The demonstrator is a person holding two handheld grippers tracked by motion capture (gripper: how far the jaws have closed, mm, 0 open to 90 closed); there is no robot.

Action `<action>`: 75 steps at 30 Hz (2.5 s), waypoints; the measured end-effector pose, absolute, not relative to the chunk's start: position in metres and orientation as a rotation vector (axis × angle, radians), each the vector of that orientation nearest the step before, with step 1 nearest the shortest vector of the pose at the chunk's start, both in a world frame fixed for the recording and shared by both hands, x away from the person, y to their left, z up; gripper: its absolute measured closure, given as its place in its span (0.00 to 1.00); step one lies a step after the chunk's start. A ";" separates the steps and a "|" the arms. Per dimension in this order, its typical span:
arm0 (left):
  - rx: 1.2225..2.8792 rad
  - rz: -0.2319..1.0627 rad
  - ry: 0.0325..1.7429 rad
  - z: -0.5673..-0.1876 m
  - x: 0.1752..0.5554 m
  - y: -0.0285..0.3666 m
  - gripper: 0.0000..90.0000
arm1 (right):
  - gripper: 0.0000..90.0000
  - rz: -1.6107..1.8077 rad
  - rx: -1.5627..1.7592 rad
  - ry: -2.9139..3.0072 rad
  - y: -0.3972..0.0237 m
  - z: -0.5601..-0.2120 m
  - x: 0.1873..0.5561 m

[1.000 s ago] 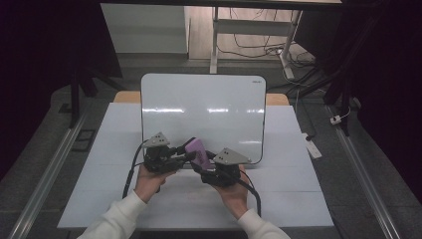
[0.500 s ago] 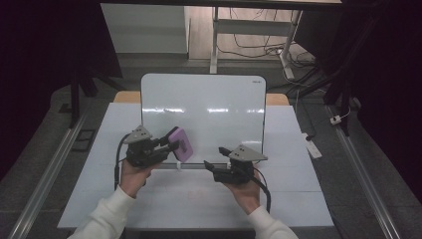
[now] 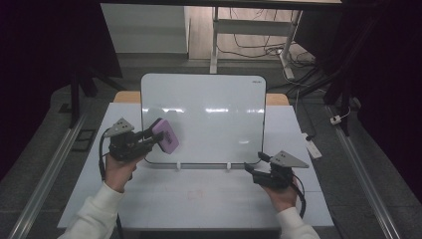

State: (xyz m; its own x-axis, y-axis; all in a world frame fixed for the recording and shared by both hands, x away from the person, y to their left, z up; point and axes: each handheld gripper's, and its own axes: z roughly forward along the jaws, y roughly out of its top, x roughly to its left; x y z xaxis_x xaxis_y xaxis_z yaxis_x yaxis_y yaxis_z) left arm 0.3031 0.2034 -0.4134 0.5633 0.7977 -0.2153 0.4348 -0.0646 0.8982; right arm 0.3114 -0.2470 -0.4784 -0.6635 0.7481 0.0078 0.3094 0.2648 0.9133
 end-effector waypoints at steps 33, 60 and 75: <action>1.719 0.557 1.205 -0.346 0.376 0.234 0.68 | 0.35 1.273 0.992 2.121 -0.275 -0.492 0.307; 1.701 0.743 1.208 -0.355 0.408 0.200 0.64 | 0.35 1.260 0.986 2.126 -0.274 -0.493 0.308; 1.701 0.634 1.027 -0.352 0.365 0.219 0.41 | 0.35 1.249 0.991 2.127 -0.280 -0.494 0.309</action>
